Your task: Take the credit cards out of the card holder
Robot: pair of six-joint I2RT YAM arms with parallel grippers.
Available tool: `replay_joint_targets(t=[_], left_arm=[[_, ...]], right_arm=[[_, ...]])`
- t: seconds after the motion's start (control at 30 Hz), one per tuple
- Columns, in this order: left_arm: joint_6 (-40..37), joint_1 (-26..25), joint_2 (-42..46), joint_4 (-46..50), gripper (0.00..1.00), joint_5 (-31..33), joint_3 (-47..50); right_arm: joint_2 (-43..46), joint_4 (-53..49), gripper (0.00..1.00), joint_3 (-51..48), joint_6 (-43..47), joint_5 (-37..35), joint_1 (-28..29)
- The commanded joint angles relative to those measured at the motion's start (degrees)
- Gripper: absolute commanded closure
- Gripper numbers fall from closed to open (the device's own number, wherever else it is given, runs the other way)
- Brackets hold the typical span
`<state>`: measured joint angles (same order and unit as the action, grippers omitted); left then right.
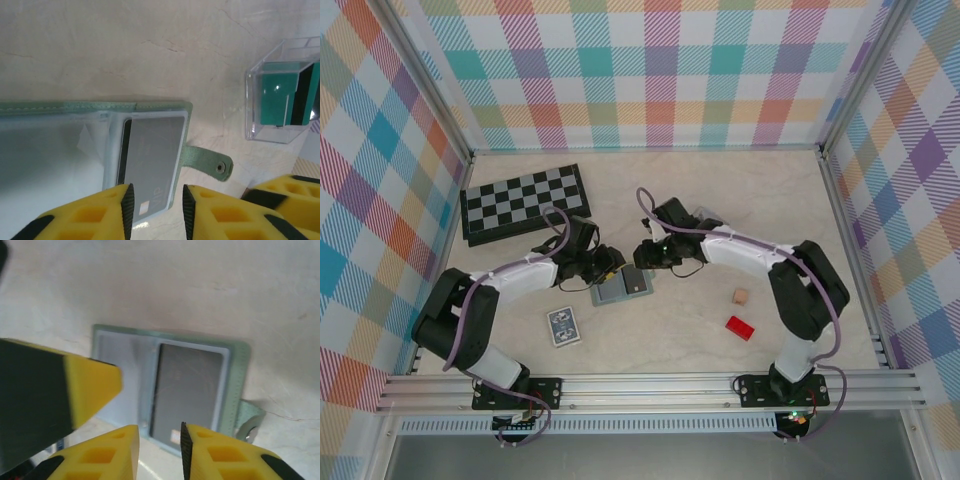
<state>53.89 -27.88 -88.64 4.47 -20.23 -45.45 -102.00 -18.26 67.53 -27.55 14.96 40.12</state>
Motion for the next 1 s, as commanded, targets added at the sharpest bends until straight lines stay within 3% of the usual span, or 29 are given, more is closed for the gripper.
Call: replay_joint_targets(t=[0.0, 0.37, 0.97], left_arm=[[1.4, -0.8, -1.9, -1.4, 0.73, -0.9, -0.2], [0.9, -0.8, -4.2, -0.3, 0.83, 1.0, 1.0], [-0.7, -1.0, -7.1, -4.8, 0.84, -2.6, 3.1]], right_arm=[[-3.0, -1.0, 0.74, 3.0, -1.6, -0.6, -0.3], [-8.8, -5.8, 0.79, 6.6, -2.2, -3.1, -0.2], [-13.8, -9.0, 0.83, 9.5, -1.6, -3.7, 0.6]])
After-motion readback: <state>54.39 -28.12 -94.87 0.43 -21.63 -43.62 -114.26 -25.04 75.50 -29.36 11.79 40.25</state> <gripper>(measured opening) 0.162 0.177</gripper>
